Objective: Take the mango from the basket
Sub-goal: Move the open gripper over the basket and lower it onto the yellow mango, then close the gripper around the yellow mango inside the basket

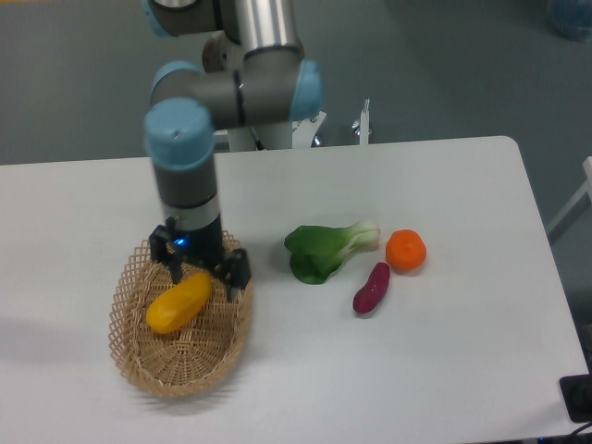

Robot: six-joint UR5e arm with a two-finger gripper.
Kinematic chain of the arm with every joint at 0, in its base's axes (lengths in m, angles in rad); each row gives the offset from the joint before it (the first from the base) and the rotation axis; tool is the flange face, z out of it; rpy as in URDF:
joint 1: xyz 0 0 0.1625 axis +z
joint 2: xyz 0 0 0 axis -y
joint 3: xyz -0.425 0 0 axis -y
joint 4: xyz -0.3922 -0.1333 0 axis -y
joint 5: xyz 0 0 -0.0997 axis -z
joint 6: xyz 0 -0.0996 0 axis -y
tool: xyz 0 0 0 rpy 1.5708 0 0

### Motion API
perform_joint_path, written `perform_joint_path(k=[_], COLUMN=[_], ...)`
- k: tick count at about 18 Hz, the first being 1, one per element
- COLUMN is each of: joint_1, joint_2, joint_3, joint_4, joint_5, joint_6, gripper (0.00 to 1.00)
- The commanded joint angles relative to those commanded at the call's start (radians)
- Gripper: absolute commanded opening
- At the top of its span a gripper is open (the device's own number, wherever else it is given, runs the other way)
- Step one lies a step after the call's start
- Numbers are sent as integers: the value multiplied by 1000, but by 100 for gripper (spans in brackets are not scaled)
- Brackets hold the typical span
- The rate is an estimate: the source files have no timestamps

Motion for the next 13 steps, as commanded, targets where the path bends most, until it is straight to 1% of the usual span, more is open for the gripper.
perform_joint_path(k=[2, 4, 11, 13], joint_1=[-20, -25, -35, -49], joint_2=[-18, -20, -57, -66], joint_3=[-2, -8, -17, -14], joint_4=[0, 0, 0, 3], joint_5=[5, 3, 6, 9], joint_6=[38, 61, 61, 60], gripper=[100, 100, 100, 100])
